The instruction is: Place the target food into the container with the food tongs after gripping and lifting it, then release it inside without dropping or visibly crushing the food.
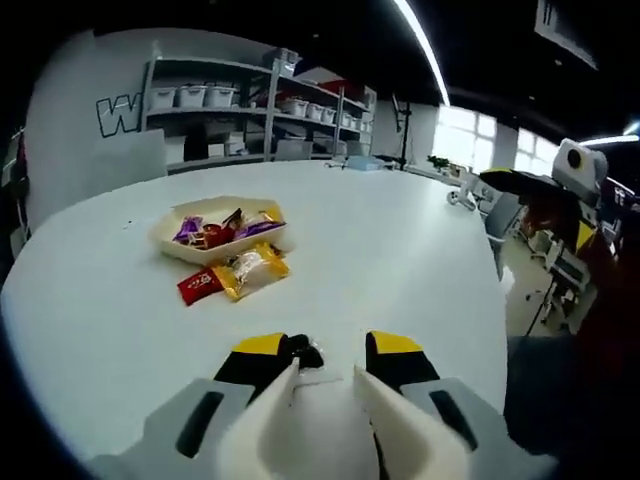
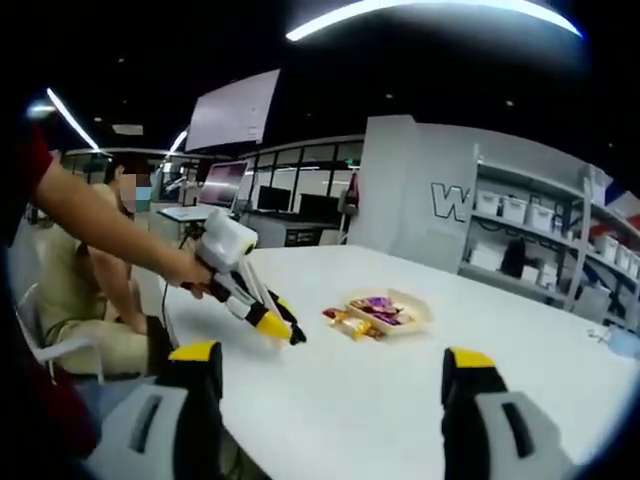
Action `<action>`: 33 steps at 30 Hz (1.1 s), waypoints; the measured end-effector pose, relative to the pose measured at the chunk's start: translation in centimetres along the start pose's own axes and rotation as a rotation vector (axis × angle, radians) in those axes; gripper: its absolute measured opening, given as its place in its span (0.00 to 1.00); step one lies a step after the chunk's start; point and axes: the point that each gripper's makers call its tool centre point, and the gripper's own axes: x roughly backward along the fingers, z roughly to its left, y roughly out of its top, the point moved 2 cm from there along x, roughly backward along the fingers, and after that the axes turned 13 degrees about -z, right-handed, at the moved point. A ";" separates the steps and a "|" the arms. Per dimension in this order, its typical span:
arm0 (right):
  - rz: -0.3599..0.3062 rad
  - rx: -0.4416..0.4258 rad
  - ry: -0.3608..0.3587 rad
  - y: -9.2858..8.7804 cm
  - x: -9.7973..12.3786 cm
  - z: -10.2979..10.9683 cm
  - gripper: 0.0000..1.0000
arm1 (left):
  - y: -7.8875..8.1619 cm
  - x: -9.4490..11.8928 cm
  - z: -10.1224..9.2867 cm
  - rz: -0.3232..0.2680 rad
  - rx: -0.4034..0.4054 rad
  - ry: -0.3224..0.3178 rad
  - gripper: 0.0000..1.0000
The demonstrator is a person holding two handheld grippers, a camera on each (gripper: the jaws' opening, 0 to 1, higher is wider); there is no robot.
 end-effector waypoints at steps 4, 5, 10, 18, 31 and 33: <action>-0.002 -0.003 -0.006 -0.1 0.1 -0.2 0.90 | 0.1 -0.9 -0.6 -0.004 -0.006 -0.002 0.29; -0.004 -0.004 -0.008 -0.1 0.1 -0.3 0.90 | 0.1 -1.1 -0.7 -0.005 -0.005 0.002 0.29; -0.002 -0.009 -0.012 -0.4 0.1 -0.7 0.90 | 1.2 -1.7 -0.9 -0.017 -0.070 -0.012 0.29; -0.005 -0.019 -0.019 -0.7 0.2 -1.3 0.89 | 1.8 -2.5 1.6 0.005 -0.159 -0.027 0.29; 0.017 -0.025 -0.035 -1.7 0.4 -2.1 0.89 | 1.2 -4.2 2.4 0.028 -0.191 -0.095 0.30; 0.016 -0.026 -0.036 -1.7 0.4 -2.2 0.89 | 1.2 -4.3 3.3 0.033 -0.116 -0.016 0.29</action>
